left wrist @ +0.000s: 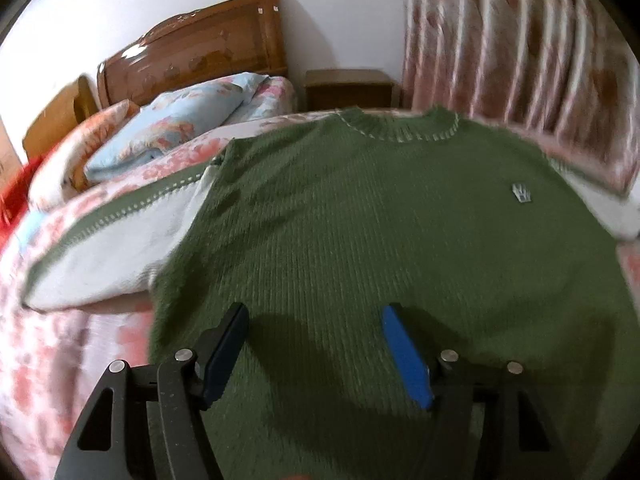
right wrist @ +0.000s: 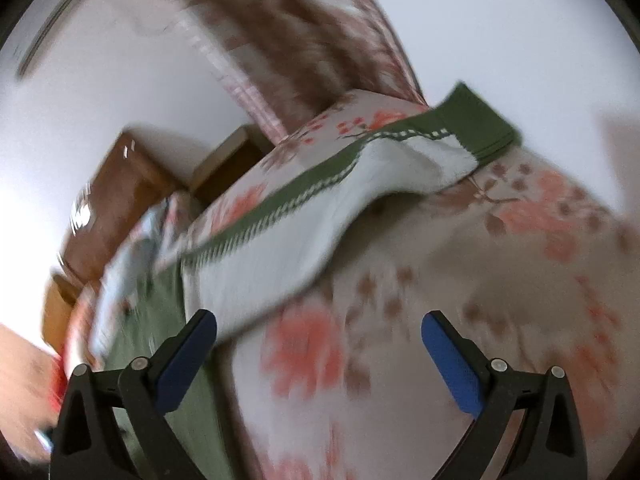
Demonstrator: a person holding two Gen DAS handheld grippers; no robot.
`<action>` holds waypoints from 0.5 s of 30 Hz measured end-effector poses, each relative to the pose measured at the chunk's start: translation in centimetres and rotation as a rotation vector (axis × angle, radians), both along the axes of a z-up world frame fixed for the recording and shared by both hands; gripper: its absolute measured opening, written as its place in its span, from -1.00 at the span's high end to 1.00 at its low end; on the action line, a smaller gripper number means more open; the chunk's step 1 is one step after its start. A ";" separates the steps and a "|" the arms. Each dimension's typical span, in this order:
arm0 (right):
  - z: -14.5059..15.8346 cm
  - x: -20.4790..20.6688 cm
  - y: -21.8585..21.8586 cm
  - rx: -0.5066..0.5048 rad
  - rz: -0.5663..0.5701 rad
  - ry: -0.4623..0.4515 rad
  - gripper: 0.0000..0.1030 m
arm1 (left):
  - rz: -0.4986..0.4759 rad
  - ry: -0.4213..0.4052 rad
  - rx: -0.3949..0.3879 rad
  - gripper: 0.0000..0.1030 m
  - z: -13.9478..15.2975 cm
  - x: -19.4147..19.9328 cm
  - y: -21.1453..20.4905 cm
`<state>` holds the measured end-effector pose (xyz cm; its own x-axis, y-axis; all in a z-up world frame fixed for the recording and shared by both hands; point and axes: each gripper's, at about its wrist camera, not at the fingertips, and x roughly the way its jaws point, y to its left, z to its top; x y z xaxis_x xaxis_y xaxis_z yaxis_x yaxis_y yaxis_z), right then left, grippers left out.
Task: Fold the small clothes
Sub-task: 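Grasp the white sleeve cuff with the right gripper and fold it across the sweater body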
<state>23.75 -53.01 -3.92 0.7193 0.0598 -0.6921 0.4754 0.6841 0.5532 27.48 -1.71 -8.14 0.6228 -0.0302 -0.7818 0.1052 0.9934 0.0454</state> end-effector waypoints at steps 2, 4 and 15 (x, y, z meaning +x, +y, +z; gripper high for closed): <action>-0.9 1.3 -1.6 0.059 -0.039 -0.029 -1.00 | 0.020 0.004 -0.061 -0.62 -0.3 0.1 1.1; -1.3 2.2 -2.7 0.070 -0.069 -0.081 -1.00 | -0.014 0.017 -0.080 -0.79 -0.5 0.0 1.6; 6.1 7.6 6.1 -0.435 0.091 -0.226 -1.00 | -0.076 0.034 -0.098 -0.92 -0.2 -1.4 2.3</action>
<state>31.40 -46.92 2.17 0.8592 -0.1306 -0.4947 0.3047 0.9073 0.2898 26.05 0.61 -8.31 0.5889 -0.1530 -0.7936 0.1797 0.9821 -0.0560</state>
